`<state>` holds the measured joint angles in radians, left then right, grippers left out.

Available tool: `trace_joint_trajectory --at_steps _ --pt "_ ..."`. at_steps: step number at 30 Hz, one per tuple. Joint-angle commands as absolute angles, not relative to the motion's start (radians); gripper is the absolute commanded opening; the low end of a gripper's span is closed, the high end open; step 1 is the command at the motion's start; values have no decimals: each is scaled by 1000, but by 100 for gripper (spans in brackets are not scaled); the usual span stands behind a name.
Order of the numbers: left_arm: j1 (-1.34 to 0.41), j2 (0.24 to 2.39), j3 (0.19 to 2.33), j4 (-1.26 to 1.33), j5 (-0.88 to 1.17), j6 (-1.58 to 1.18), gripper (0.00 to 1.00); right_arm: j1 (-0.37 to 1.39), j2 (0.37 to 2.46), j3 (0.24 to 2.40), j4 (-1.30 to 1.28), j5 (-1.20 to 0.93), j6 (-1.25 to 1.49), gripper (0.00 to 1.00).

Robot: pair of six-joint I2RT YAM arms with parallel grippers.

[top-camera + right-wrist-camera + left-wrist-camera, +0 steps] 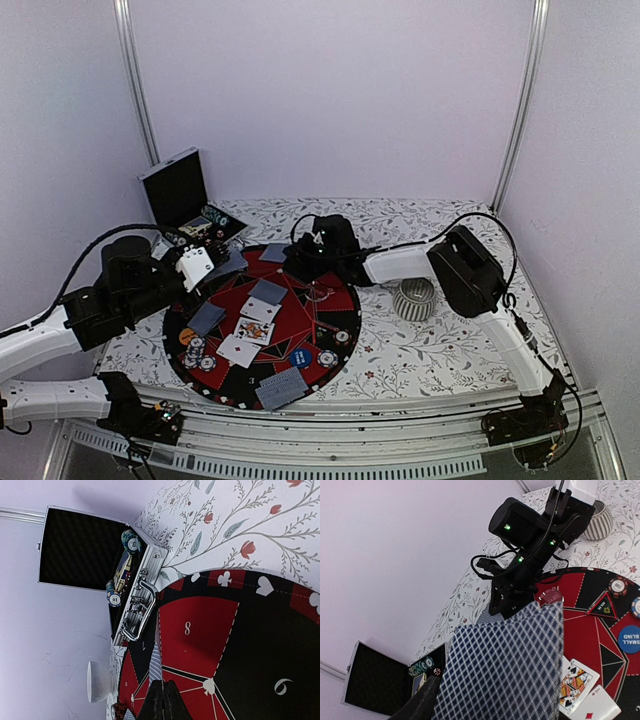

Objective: Distribute texas hold em gaming equipment
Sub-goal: Place the poker card in the community card area.

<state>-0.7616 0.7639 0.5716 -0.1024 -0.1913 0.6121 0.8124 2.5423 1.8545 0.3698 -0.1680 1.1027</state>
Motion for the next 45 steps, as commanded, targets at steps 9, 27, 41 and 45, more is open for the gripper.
trace_joint_trajectory --at_steps 9,27,41,45 --pt "-751 746 592 -96 -186 598 52 835 2526 1813 351 -149 1108 8" --pt "-751 736 591 -98 -185 597 52 842 2363 1633 402 -96 1067 33" --pt "-752 732 590 -99 -146 603 52 819 2033 1529 387 -332 600 65" --pt "-752 732 593 -99 -109 606 52 812 1969 1591 226 -605 575 64"
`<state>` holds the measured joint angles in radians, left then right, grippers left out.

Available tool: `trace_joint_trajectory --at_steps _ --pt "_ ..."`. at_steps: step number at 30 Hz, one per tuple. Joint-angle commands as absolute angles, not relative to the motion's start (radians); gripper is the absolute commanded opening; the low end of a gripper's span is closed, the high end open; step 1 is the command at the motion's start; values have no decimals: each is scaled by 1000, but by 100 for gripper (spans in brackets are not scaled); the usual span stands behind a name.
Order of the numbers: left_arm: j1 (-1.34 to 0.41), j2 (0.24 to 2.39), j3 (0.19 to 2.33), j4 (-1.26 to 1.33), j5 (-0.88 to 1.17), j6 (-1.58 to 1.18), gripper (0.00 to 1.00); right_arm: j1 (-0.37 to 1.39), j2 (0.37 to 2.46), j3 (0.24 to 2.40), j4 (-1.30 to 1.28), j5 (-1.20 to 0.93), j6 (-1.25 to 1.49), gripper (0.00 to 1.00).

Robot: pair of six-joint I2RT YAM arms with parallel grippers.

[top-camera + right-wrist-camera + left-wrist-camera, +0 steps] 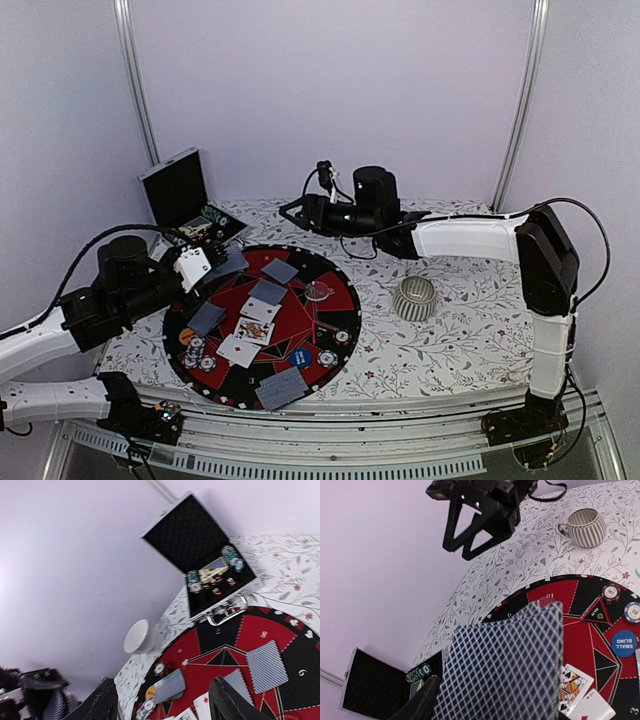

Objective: Distribute texas hold em gaming equipment
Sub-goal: Place the poker card in the community card area, then pass from the left arm to the right

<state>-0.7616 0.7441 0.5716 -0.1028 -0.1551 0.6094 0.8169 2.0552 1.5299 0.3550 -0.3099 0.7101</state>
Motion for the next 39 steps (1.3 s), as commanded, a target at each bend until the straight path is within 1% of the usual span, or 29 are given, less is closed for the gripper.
trace_joint_trajectory --at_steps 1,3,6,11,16,20,23,25,26,32,33,35,36,39 --pt "-752 734 594 -100 -105 607 52 820 1969 1615 158 -660 582 64" --pt "-753 739 595 -100 -95 608 51 829 1987 1648 104 -743 625 64" --pt "-752 747 598 -99 -82 610 51 841 2028 1667 153 -877 760 64" --pt "-752 761 603 -100 -86 609 50 886 2126 1788 175 -978 837 66" --pt "-753 753 599 -98 -87 611 50 917 2214 1883 176 -1031 873 67" --pt "-753 747 598 -97 -83 611 50 927 2258 1916 185 -1046 902 66" --pt "-753 744 596 -98 -83 612 50 935 2281 1943 193 -1064 919 62" --pt "-752 744 596 -97 -93 614 50 943 2298 1966 199 -1083 935 58" --pt "-753 744 596 -98 -96 616 50 944 2304 1973 203 -1091 940 54" --pt "-753 742 594 -98 -95 615 51 945 2312 1967 210 -1090 957 24" --pt "-753 742 594 -98 -96 615 51 945 2310 1967 211 -1088 957 20" --pt "-753 742 594 -98 -97 615 51 944 2304 1965 212 -1085 955 7" --pt "-753 742 595 -98 -97 615 51 942 2298 1960 212 -1082 953 3" --pt "-753 740 594 -98 -96 613 51 923 2266 1925 211 -1055 936 2"
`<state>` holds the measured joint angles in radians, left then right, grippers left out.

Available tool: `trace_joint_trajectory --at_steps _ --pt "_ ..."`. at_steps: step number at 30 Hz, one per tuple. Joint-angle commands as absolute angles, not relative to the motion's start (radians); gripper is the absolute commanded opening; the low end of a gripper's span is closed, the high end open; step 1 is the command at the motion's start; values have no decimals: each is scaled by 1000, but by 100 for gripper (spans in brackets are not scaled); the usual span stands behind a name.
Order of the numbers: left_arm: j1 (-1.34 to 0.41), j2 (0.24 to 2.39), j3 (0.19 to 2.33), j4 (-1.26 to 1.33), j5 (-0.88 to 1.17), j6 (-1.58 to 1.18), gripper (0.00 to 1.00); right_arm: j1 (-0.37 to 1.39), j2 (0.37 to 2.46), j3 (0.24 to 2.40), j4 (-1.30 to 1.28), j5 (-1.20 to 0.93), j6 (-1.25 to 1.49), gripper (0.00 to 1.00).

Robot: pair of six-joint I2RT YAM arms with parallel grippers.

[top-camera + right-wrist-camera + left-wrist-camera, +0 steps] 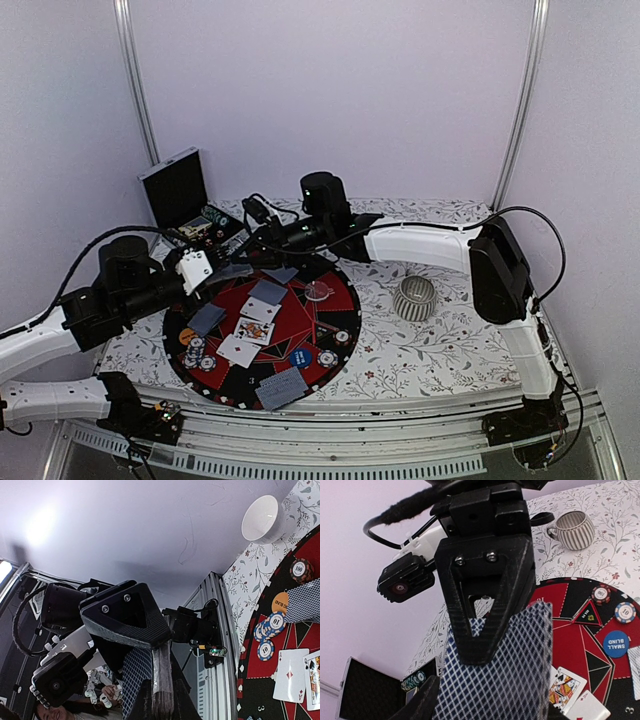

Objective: Distribute texas hold em gaming equipment
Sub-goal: Pass from the left arm to the right

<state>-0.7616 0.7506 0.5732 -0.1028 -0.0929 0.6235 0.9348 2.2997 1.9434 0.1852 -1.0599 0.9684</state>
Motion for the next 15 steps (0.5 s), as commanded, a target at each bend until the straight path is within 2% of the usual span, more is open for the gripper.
trace_joint_trajectory --at_steps 1,2,4,10,15 --pt "-752 738 594 -97 -94 609 54 913 2252 1909 209 -1044 927 1" --pt "-753 736 592 -99 -90 604 65 899 2235 1892 208 -1033 920 1" --pt "-753 733 591 -97 -77 589 95 868 2204 1856 206 -1022 897 2" --pt "-753 737 595 -109 -52 566 98 693 2072 1656 180 -936 797 1" --pt "-751 733 584 -95 -51 566 98 529 2050 1584 -32 -791 603 1"
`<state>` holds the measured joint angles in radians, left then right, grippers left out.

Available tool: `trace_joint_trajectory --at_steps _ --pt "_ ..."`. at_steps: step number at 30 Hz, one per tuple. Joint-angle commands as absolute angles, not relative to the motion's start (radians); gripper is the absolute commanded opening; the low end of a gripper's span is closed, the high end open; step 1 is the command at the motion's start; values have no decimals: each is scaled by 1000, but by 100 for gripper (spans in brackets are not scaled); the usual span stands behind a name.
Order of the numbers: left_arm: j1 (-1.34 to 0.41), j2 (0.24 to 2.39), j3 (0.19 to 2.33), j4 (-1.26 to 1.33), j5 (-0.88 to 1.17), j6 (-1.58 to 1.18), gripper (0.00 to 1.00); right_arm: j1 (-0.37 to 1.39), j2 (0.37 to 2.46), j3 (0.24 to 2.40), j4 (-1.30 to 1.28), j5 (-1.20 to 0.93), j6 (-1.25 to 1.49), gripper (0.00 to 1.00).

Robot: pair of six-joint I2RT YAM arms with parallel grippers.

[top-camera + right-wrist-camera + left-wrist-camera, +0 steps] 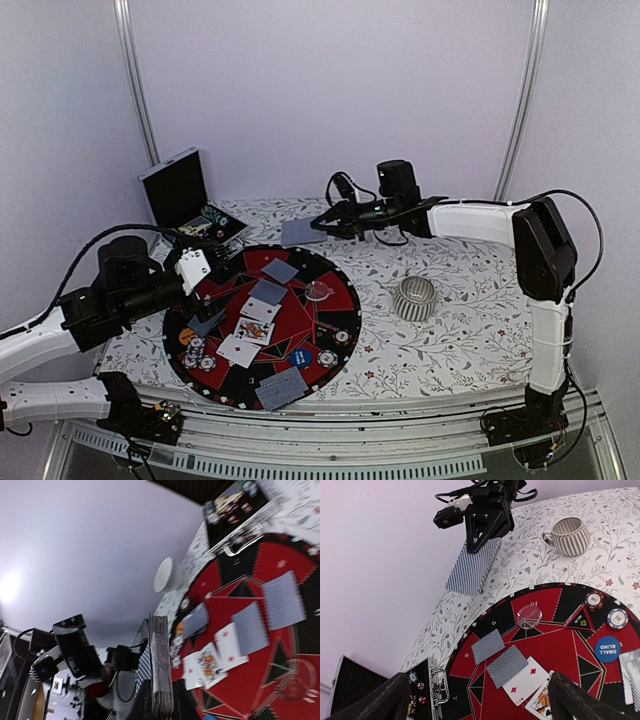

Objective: Distribute texas hold em gaming equipment
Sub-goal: Pass from the left arm to the right, then pick up the face-down deck piles from the center of the board.

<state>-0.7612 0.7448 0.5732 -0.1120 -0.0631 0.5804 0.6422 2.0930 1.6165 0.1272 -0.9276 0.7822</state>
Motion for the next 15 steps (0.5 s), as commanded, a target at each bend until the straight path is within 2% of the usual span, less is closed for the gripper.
trace_joint_trajectory --at_steps 1,8,15 --pt "-752 735 582 -93 -52 567 98 501 2058 1577 -55 -772 551 1" --pt "-752 761 579 -89 -53 568 98 333 2171 1563 -108 -764 456 2" --pt "-750 784 575 -87 -53 572 98 295 2374 1708 -183 -980 398 2"
